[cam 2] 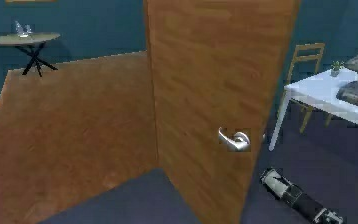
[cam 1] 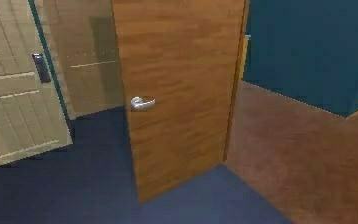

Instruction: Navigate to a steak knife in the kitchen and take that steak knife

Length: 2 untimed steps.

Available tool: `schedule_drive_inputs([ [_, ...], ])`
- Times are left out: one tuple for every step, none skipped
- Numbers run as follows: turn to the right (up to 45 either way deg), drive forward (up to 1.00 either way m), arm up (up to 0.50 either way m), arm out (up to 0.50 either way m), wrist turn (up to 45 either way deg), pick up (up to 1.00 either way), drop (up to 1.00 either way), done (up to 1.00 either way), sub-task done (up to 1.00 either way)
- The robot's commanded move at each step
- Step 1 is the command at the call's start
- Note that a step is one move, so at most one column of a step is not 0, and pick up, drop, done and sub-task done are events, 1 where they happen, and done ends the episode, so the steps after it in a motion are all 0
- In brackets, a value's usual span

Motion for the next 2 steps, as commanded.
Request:
schedule_drive_inputs([
  [45.0,0.00,0.00,0.00,0.0,0.00,0.00,0.00,0.00],
  [9.0,0.00,0.00,0.00,0.0,0.00,0.00,0.00,0.00],
])
